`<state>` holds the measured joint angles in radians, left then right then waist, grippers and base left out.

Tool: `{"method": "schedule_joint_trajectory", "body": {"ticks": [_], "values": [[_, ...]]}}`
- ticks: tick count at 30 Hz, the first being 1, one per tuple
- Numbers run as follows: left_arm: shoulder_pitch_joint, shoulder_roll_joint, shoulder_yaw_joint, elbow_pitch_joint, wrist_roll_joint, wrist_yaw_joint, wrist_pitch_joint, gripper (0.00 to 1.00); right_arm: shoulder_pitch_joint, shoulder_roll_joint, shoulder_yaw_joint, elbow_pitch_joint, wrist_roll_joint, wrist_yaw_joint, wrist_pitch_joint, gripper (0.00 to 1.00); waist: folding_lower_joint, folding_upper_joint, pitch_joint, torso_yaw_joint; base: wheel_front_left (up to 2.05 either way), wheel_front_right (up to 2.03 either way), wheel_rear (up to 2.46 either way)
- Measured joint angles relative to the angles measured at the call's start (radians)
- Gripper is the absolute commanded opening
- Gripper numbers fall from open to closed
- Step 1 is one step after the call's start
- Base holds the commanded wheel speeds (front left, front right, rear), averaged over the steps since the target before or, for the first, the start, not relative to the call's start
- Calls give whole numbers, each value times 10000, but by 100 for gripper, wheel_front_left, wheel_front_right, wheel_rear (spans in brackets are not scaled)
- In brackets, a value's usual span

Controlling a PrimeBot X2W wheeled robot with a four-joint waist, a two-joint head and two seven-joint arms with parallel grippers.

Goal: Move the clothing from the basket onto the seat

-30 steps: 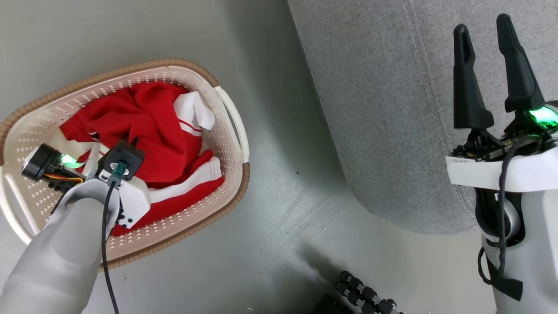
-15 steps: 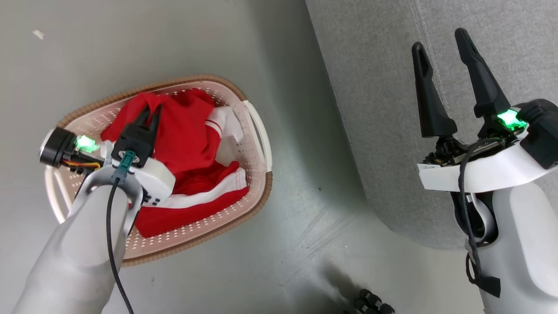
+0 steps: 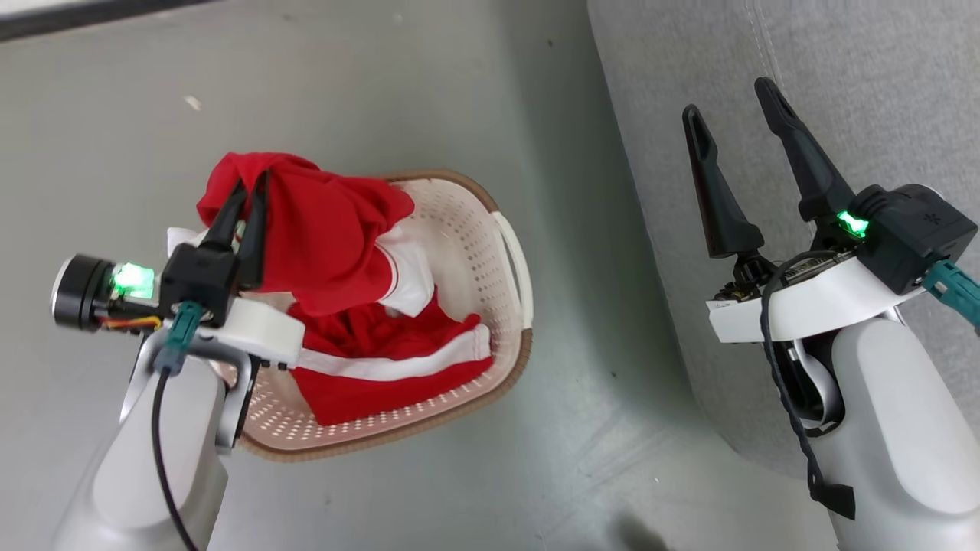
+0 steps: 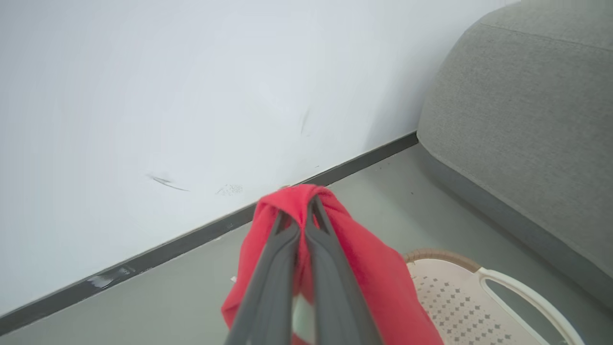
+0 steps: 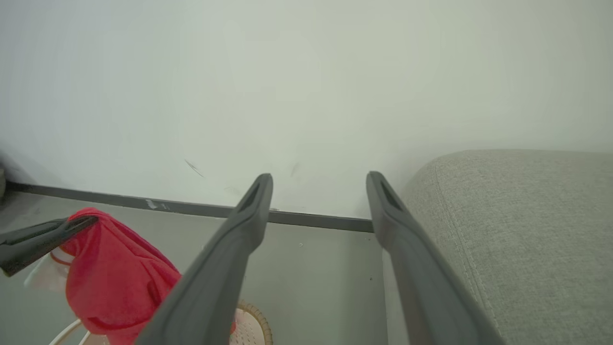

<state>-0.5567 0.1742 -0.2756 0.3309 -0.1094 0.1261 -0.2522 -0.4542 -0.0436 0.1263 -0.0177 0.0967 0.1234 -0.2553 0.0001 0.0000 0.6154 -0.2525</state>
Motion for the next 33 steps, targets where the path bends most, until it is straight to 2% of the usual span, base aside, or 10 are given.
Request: {"method": "schedule_joint_trajectory", "body": {"ticks": [13, 21, 33], "values": [[1184, 54, 418, -1438, -403, 4, 0, 0, 909, -15, -150, 566, -322, 0, 0, 100, 0, 0, -1489, 906, 0, 0, 0], [1789, 155, 347, -1693, -418, -334, 0, 0, 1651, -17, -150, 662, -374, 0, 0, 100, 0, 0, -2549, 1434, 0, 0, 0], [2229, 282, -295, -1678, -416, -1020, 0, 0, 2825, -15, -77, 963, -598, 0, 0, 100, -1, 0, -4036, 2171, 0, 0, 0]]}}
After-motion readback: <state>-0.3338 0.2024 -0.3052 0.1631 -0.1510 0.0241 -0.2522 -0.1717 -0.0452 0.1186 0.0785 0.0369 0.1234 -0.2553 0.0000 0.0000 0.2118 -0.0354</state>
